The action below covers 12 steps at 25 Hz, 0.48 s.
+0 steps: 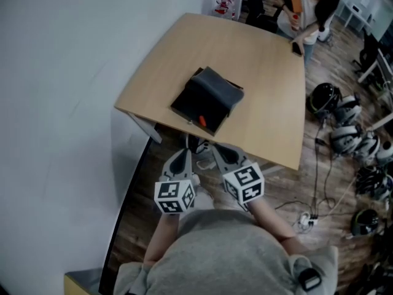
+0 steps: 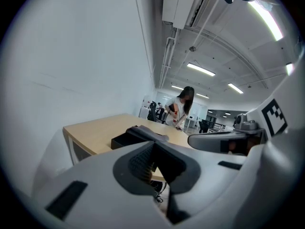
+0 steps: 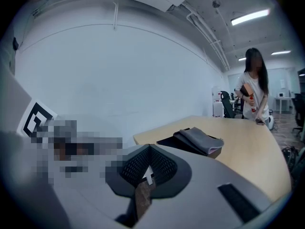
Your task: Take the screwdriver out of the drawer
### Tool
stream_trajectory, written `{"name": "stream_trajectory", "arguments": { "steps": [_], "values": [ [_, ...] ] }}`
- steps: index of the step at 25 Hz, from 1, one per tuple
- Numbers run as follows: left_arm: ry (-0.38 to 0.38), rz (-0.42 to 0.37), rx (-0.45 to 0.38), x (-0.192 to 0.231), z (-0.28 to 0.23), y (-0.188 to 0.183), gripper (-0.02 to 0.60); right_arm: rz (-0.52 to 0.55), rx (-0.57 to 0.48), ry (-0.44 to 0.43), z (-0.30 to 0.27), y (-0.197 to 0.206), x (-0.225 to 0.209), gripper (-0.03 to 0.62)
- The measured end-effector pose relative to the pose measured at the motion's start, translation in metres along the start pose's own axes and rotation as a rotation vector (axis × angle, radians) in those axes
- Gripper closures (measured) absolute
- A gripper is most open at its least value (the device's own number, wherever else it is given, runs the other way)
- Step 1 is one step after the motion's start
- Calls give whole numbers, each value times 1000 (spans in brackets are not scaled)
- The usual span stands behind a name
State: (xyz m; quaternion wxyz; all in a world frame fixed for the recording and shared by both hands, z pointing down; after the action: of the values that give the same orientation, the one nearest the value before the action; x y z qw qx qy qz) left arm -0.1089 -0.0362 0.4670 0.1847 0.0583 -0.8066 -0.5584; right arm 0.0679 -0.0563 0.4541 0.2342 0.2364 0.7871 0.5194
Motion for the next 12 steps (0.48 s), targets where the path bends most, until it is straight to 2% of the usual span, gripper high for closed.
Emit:
{"name": "stream_trajectory", "arguments": {
  "steps": [12],
  "values": [
    [56, -18, 35, 58, -78, -58, 581, -31, 25, 62, -80, -54, -35, 595]
  ]
}}
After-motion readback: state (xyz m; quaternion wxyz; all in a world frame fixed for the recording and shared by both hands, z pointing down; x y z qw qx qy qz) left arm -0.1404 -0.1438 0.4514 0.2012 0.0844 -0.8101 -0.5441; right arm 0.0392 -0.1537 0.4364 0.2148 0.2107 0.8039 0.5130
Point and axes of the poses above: the fingertips, and each gripper's own axes: z backward along the fingers, x to its left, y out of its underside, the point moved 9 cm from there along z, backward along the fingers, and after that the axes turned 2 degrees about -y, right-handed, at the moved point
